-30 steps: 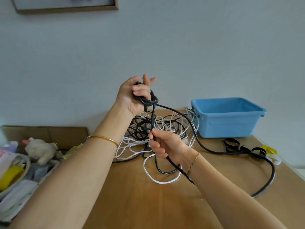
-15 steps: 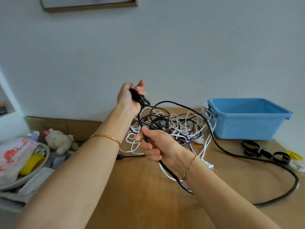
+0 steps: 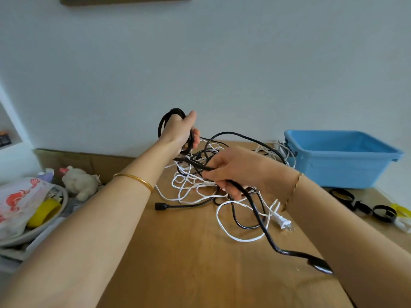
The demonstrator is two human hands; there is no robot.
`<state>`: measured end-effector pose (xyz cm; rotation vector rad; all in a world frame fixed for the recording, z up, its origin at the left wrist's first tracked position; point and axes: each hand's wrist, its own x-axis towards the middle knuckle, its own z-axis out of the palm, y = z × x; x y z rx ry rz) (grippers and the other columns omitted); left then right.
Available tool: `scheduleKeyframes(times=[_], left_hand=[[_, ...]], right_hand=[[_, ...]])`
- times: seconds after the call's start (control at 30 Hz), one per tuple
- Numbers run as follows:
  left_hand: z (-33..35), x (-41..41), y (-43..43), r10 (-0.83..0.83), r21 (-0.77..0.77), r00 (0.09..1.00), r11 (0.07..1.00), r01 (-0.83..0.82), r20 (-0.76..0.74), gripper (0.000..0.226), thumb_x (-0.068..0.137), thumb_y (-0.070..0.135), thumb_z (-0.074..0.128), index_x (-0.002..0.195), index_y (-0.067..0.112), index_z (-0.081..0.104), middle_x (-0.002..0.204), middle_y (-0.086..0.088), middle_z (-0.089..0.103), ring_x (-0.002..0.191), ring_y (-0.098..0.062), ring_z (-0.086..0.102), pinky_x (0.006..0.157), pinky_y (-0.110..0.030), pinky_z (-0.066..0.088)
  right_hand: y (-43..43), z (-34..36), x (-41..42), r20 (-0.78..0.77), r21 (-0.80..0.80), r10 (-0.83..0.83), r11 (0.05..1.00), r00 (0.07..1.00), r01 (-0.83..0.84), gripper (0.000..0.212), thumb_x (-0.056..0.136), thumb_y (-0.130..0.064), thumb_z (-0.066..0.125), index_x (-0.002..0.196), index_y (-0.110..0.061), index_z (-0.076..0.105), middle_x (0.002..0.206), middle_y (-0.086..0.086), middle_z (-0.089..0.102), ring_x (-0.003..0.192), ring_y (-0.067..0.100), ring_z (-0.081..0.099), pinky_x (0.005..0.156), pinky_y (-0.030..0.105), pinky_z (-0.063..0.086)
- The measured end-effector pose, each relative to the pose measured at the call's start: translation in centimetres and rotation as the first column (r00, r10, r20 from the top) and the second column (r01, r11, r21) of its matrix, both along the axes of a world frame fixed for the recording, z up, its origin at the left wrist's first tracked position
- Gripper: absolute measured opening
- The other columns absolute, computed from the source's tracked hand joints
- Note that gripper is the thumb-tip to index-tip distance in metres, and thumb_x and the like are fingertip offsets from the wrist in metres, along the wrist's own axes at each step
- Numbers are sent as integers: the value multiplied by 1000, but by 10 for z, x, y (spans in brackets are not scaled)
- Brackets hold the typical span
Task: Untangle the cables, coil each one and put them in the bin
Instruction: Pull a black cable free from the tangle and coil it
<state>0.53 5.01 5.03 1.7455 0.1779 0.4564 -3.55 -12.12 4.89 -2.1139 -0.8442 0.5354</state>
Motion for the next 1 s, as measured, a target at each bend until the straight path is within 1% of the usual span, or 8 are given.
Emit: scheduleKeyframes(times=[0.13, 0.23, 0.37, 0.47, 0.57, 0.8, 0.9, 1.0], left_hand=[[-3, -12, -2, -85, 381, 989, 916, 124, -118, 58, 101, 36, 39, 66, -4, 61, 40, -1, 56, 36, -11, 50, 52, -22, 45], [0, -20, -6, -132, 493, 964, 839, 232, -230, 64, 100, 44, 37, 73, -6, 67, 50, -11, 60, 42, -16, 52, 53, -25, 46], [7, -31, -14, -384, 231, 860, 852, 470, -335, 51, 101, 48, 30, 95, 5, 57, 53, -7, 59, 37, -14, 47, 44, -23, 40], [10, -35, -16, -538, 140, 750, 769, 623, -385, 55, 94, 52, 37, 98, 1, 56, 50, -3, 54, 36, -11, 42, 42, -22, 38], [11, -38, -18, -603, 117, 639, 677, 727, -478, 39, 93, 33, 53, 109, -3, 55, 50, -4, 47, 35, -9, 36, 38, -19, 34], [8, -35, -30, -737, -189, 486, 622, 760, -469, 37, 87, 39, 43, 90, 3, 50, 41, 1, 41, 27, -1, 28, 31, -11, 22], [1, -30, -35, -781, -311, 473, 606, 733, -408, 33, 85, 39, 43, 86, 6, 48, 41, 4, 40, 27, 0, 29, 29, -10, 24], [-2, -23, -34, -845, -450, 446, 534, 716, -295, 31, 84, 38, 55, 85, 7, 53, 44, 4, 45, 28, 0, 34, 28, -12, 29]], right_hand=[[-3, 16, 12, 204, -28, -76, 996, 976, 83, 17, 88, -11, 60, 90, 5, 65, 53, 4, 52, 40, 10, 40, 39, 17, 35], [-7, 24, 23, 257, 55, -151, 988, 955, 142, 10, 85, -3, 62, 92, -3, 69, 57, 3, 56, 44, 7, 44, 39, 12, 35], [-16, 27, 38, 243, 208, -220, 963, 945, 171, 11, 79, -4, 72, 82, -11, 64, 64, 7, 63, 47, 7, 52, 46, 13, 41], [-20, 24, 48, 418, 248, -252, 956, 873, 157, 20, 73, -14, 79, 73, -17, 59, 59, 0, 63, 52, 12, 53, 53, 23, 43], [-27, 19, 53, 615, 236, -206, 969, 762, 71, 22, 75, -22, 77, 75, -20, 55, 62, -7, 57, 55, 7, 49, 55, 19, 41], [-45, -23, 73, 968, 140, -134, 990, 212, -10, 51, 93, -50, 39, 84, -5, 64, 70, 6, 60, 51, 25, 57, 43, 34, 47], [-51, -37, 80, 976, 155, -158, 987, 153, 33, 46, 90, -47, 43, 86, -6, 65, 69, 5, 62, 47, 25, 58, 38, 30, 44], [-65, -44, 89, 968, 92, -110, 992, 227, 88, 49, 87, -57, 42, 90, -11, 60, 72, 3, 61, 52, 27, 58, 43, 31, 42]])
